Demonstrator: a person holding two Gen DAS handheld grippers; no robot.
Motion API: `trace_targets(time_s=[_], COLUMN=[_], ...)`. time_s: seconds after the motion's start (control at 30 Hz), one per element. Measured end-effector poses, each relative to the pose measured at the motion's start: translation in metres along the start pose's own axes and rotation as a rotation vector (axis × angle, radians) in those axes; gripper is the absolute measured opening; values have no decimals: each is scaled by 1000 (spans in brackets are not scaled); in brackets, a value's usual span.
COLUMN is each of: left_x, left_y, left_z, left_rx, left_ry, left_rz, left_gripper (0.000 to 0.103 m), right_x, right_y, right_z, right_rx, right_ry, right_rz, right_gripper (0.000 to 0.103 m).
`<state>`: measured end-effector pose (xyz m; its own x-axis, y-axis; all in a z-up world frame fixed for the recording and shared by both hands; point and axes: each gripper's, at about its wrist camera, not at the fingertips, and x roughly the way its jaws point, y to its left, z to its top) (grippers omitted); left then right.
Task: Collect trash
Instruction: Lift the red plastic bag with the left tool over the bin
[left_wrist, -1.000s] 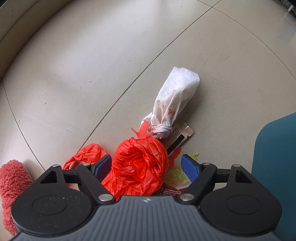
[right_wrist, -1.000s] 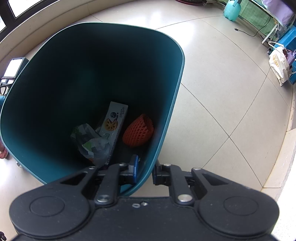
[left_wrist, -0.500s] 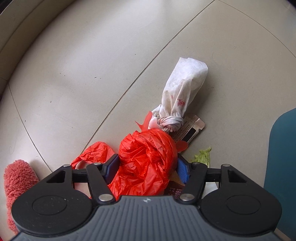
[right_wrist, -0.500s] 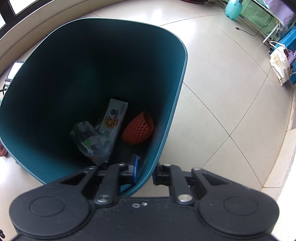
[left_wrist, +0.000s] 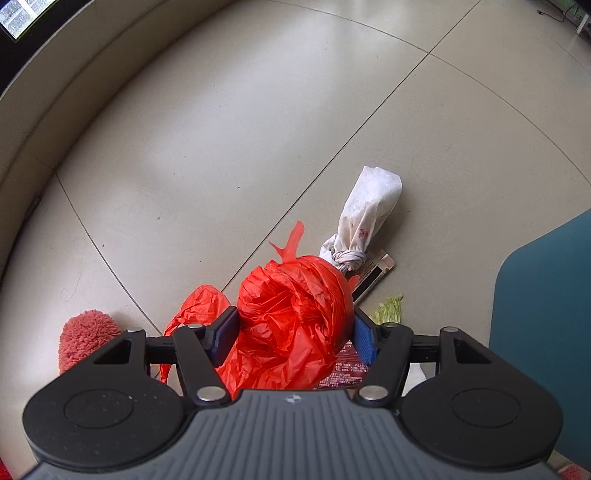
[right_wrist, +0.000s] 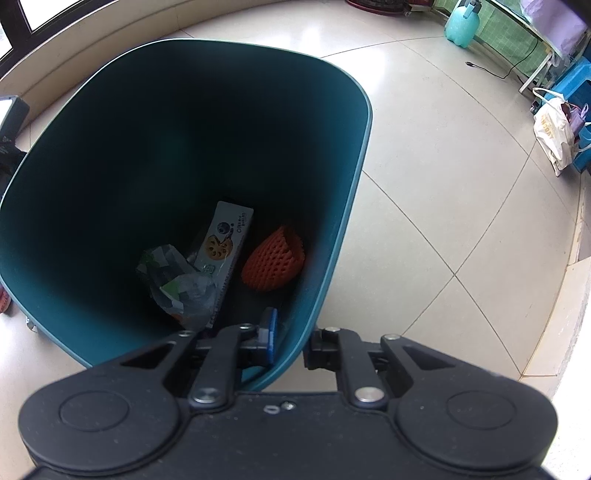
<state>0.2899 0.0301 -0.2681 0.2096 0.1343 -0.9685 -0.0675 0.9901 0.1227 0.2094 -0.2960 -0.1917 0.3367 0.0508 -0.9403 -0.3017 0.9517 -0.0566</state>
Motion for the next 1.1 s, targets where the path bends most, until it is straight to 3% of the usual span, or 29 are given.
trace_targets(time_s=[0.3,0.63,0.9,1.1], left_x=[-118,-226,-265,-259], left_y=[-16,-71,-132,-181], left_z=[-7,-22,-28,-22], left_rx=[78,223,357,397], left_ry=[-117,-261,-319,-292], left_rz=[-81,-172,-265,-357], left_gripper=[63,63,63,63], right_x=[0,1,-2,-5], right_y=[-1,-11,-17,-20], right_z=[-4,7,9,8], right_rx=[-15,6,19,31], right_ry=[-2,-13,-14,-18], right_rz=[19,17,27,36], right_gripper=[13,12,12,12])
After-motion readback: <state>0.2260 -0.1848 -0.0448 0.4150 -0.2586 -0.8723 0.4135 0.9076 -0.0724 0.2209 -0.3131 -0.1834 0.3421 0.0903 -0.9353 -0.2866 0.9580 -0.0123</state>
